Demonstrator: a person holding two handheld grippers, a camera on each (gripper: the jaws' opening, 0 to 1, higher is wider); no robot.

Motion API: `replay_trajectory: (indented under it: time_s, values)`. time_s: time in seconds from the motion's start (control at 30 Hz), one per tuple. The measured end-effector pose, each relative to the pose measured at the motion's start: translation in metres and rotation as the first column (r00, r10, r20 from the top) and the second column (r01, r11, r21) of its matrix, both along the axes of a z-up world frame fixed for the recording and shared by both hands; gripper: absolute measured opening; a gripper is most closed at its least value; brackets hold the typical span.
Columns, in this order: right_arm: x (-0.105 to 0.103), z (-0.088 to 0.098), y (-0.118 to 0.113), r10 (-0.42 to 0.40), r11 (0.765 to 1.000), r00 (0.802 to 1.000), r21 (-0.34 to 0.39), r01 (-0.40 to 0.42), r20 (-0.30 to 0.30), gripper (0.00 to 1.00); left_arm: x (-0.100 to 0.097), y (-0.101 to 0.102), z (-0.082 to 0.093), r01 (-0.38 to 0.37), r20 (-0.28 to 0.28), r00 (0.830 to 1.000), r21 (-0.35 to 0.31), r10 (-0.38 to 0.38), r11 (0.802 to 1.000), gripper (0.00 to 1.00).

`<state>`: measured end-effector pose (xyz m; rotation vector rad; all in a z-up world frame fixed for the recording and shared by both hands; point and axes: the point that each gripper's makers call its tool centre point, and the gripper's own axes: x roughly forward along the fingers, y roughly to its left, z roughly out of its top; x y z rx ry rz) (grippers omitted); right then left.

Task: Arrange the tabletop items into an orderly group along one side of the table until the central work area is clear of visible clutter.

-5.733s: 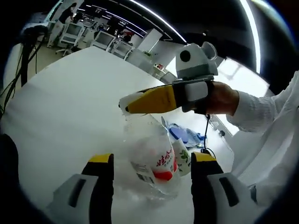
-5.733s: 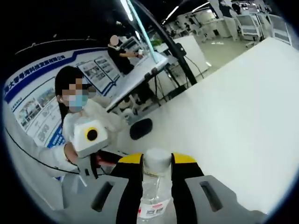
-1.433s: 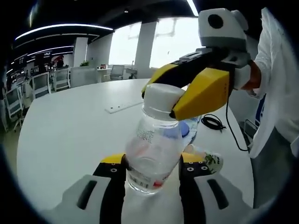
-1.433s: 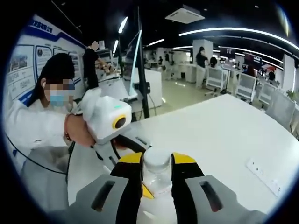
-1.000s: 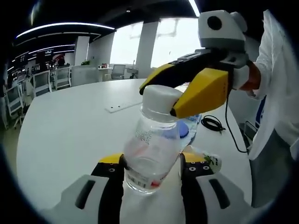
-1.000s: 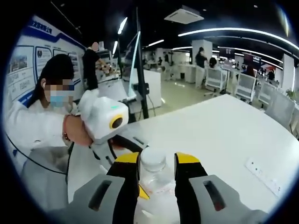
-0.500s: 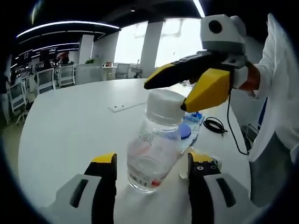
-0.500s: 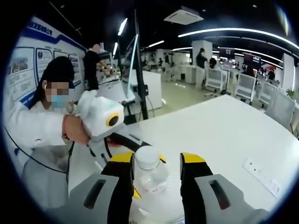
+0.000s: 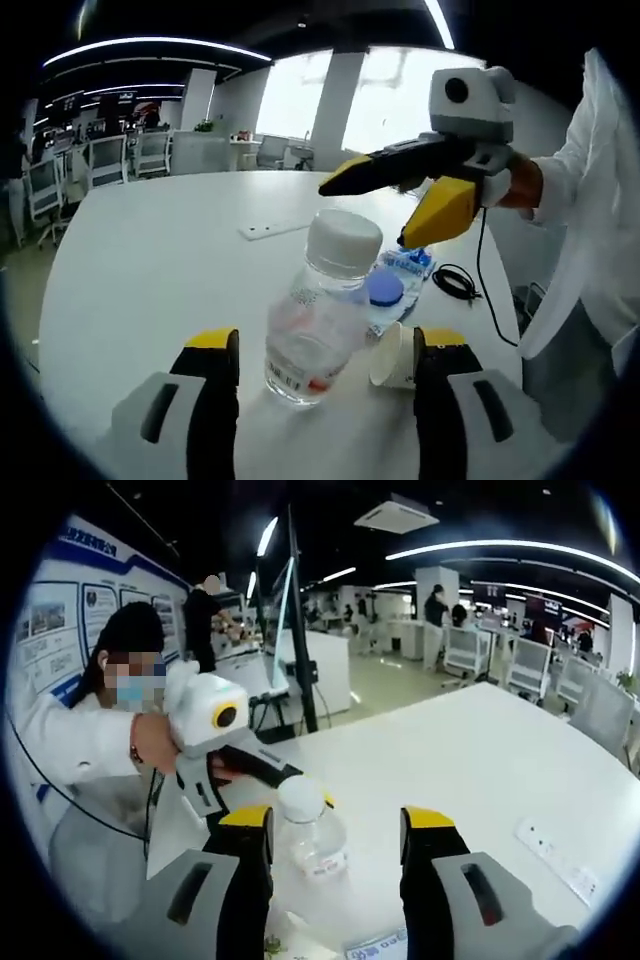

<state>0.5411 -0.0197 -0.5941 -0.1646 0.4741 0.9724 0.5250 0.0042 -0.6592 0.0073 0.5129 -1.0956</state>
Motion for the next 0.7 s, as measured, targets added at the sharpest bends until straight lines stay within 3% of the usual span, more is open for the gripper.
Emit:
replay_trajectory:
  time_s: [0.4, 0.7]
  values:
    - [-0.004, -0.007, -0.025, 0.039, 0.999, 0.999, -0.014, -0.039, -0.035, 0.57, -0.007, 0.007, 0.012, -0.054, -0.016, 0.998, -0.022, 0.054, 0.998, 0.78]
    - [-0.016, -0.02, -0.04, 0.115, 0.992, 0.989, -0.038, -0.119, -0.089, 0.6, -0.024, 0.011, 0.021, -0.091, -0.027, 0.996, -0.048, 0.09, 0.995, 0.81]
